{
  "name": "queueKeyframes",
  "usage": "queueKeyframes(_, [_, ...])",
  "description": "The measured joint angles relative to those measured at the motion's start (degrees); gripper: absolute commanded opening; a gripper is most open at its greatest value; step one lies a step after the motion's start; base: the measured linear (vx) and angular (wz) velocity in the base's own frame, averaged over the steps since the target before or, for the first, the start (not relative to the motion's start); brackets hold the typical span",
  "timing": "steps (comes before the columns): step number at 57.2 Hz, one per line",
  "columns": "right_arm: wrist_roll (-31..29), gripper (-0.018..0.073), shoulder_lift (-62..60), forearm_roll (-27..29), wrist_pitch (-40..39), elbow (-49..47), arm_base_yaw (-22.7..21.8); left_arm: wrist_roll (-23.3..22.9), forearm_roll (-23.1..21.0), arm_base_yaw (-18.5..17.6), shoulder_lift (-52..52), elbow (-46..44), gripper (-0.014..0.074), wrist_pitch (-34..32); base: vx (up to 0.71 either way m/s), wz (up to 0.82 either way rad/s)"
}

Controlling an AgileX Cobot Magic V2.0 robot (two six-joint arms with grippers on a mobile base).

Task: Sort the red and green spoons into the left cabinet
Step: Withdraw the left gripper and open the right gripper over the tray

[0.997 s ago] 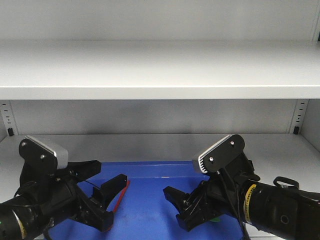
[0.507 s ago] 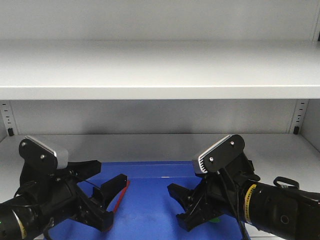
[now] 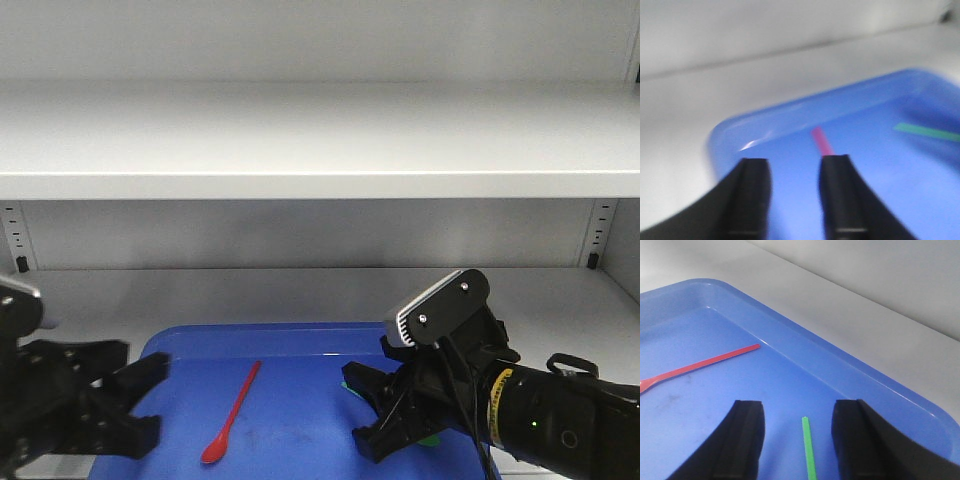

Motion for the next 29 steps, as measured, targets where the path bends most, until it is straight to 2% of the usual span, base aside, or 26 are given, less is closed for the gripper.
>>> queueKeyframes(6, [0.0, 0.0346, 0.0, 0.0, 0.0, 0.0, 0.0, 0.58, -0.48, 1.79, -2.68, 0.08, 0.0097, 5.97, 0.0, 0.01])
queueKeyframes(11, [0.0, 0.0337, 0.0, 0.0, 0.0, 0.0, 0.0, 0.83, -0.61, 4.22, -5.32, 1.41, -0.0009, 6.52, 0.0, 0.0])
queueKeyframes(22, [0.0, 0.0329, 0.0, 0.0, 0.0, 0.0, 0.0, 0.83, -3.56, 11.69, -13.48, 11.09, -0.0008, -1.4, 0.0, 0.0])
queueKeyframes(29, [0.0, 0.0329, 0.0, 0.0, 0.0, 0.0, 0.0, 0.83, -4.62, 15.2, -19.48, 17.75, -0.0008, -6.67, 0.0, 0.0])
